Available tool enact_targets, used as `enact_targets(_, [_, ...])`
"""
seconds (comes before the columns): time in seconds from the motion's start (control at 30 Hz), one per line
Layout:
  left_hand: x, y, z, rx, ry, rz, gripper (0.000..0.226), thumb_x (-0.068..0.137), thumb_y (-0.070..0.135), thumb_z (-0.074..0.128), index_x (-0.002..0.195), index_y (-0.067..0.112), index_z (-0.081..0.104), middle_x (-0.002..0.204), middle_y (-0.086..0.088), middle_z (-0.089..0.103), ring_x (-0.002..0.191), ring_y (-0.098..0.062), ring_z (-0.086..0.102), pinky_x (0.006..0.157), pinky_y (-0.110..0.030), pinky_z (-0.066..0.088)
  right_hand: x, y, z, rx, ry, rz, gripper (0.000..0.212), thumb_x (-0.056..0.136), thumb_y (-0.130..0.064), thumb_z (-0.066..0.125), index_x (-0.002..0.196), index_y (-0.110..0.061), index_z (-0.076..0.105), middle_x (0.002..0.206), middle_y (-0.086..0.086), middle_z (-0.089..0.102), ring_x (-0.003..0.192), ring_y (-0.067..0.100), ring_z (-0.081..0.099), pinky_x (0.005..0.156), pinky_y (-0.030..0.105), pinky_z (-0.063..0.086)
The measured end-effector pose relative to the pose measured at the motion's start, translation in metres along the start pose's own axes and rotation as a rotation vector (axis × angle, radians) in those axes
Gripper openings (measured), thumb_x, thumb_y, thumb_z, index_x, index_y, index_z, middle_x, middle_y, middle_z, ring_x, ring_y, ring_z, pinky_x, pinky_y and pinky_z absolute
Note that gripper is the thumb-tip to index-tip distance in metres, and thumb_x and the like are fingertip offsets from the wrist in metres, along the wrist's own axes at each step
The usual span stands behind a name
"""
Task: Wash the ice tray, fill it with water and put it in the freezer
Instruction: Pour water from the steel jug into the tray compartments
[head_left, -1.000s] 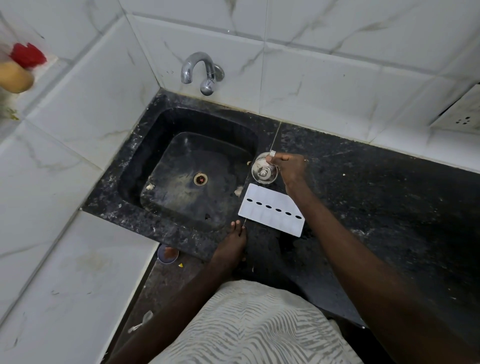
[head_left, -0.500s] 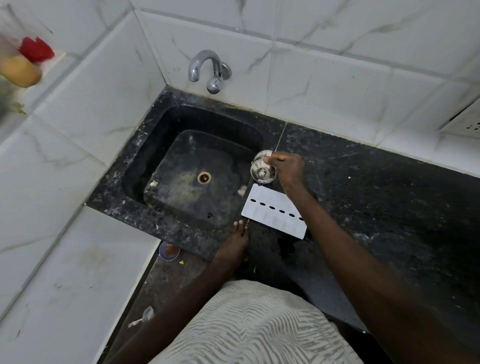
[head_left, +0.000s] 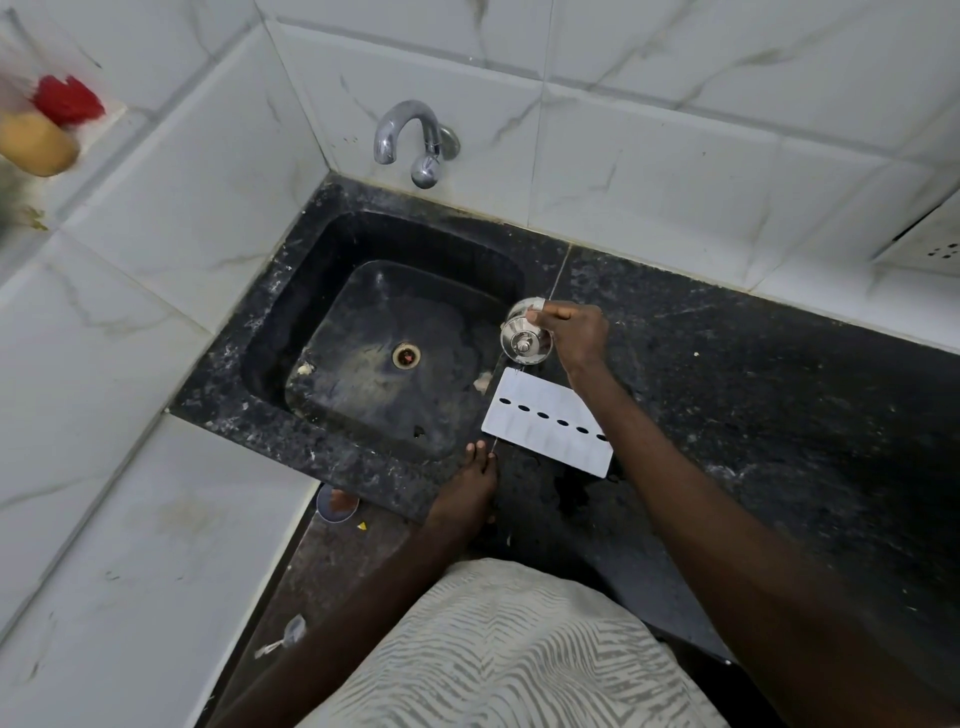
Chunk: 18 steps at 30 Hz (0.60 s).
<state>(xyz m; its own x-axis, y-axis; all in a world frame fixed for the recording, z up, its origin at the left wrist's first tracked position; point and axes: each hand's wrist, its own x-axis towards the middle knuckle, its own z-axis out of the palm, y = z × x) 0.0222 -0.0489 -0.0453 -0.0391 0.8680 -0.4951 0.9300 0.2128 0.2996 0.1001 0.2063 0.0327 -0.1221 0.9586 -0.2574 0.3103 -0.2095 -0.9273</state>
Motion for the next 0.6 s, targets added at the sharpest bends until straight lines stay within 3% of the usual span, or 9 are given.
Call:
enact_targets(0.1, [0.002,0.000,0.001,0.029,-0.016,-0.005,0.100,0.090,0.008,0.072,0.162,-0.003,0.005,0.170,-0.026,-0.006,0.159,-0.037,-0.003,0.124,-0.046,0.031,-0.001,-0.004,-0.005,0.075,0.017,0.064,0.028,0.074,-0.009,0.092,0.099,-0.006,0.082,0.092,0.005,0.081,0.083,0.019,0.078,0.075,0.034,0.064])
enact_targets(0.23, [0.002,0.005,0.000,0.114,-0.053,0.001,0.096,0.092,0.007,0.069,0.161,-0.007,0.003,0.168,-0.031,-0.007,0.158,-0.042,-0.002,0.120,-0.050,0.037,-0.005,-0.008,-0.018,0.262,0.072,0.216,0.026,0.076,-0.001,0.089,0.100,0.003,0.079,0.088,0.011,0.078,0.067,0.015,0.072,0.058,0.023,0.057])
enact_targets(0.33, [0.004,0.006,0.001,0.165,-0.071,0.004,0.096,0.093,0.010,0.069,0.159,-0.010,0.002,0.166,-0.035,-0.007,0.157,-0.047,-0.002,0.119,-0.052,0.037,-0.011,-0.006,-0.038,0.381,0.111,0.312,0.018,0.077,0.002,0.087,0.091,0.001,0.077,0.085,0.010,0.077,0.073,0.019,0.072,0.068,0.030,0.062])
enact_targets(0.43, [0.004,0.005,0.002,0.209,-0.088,0.007,0.095,0.094,0.012,0.067,0.159,-0.012,0.001,0.165,-0.037,-0.007,0.156,-0.050,-0.001,0.118,-0.054,0.038,-0.020,0.001,-0.063,0.421,0.159,0.362,0.016,0.078,0.002,0.086,0.083,-0.006,0.074,0.082,0.007,0.077,0.075,0.019,0.073,0.073,0.029,0.063])
enact_targets(0.6, [0.006,0.005,0.001,0.249,-0.090,0.026,0.083,0.097,0.001,0.057,0.157,-0.014,0.002,0.163,-0.041,-0.005,0.154,-0.054,0.003,0.117,-0.057,0.038,-0.033,0.024,-0.101,0.321,0.198,0.312,0.022,0.075,-0.004,0.089,0.094,-0.001,0.078,0.090,0.013,0.080,0.077,0.022,0.075,0.072,0.034,0.061])
